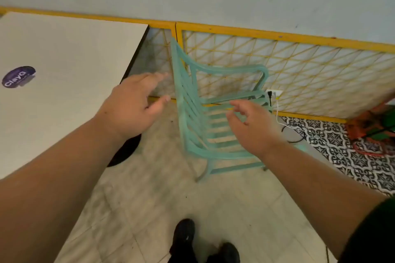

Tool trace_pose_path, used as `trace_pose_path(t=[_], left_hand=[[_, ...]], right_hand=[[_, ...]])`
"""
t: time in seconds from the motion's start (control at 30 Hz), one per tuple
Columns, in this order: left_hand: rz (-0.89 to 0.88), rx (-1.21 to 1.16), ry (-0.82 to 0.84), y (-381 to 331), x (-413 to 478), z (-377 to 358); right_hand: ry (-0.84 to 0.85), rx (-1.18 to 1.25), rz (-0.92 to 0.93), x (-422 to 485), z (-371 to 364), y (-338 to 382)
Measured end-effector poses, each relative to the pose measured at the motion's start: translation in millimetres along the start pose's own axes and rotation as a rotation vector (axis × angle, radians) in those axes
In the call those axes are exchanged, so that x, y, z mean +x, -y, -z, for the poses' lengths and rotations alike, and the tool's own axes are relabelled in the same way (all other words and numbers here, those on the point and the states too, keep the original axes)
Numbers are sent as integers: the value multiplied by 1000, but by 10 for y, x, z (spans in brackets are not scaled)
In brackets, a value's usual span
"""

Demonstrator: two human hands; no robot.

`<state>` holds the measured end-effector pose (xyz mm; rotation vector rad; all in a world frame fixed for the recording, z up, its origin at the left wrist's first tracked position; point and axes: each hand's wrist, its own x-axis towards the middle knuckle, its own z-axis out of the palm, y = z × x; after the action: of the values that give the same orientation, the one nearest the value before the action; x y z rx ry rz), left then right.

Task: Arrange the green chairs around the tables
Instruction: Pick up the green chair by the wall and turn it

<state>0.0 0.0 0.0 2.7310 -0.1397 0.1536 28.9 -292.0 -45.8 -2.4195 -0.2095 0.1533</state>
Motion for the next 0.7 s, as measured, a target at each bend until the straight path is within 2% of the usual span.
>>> trace_pose_path(t=[0.2,0.4,0.7], left_hand=[[59,5,54,193,-259,-241],[93,-37,89,443,-214,-360],[20,-20,105,722,-170,-401]], right_hand=[[182,-6,-53,-145,-577,52],[270,75,-141,19,-1281,337],[183,-76,-305,761,-2021,582]])
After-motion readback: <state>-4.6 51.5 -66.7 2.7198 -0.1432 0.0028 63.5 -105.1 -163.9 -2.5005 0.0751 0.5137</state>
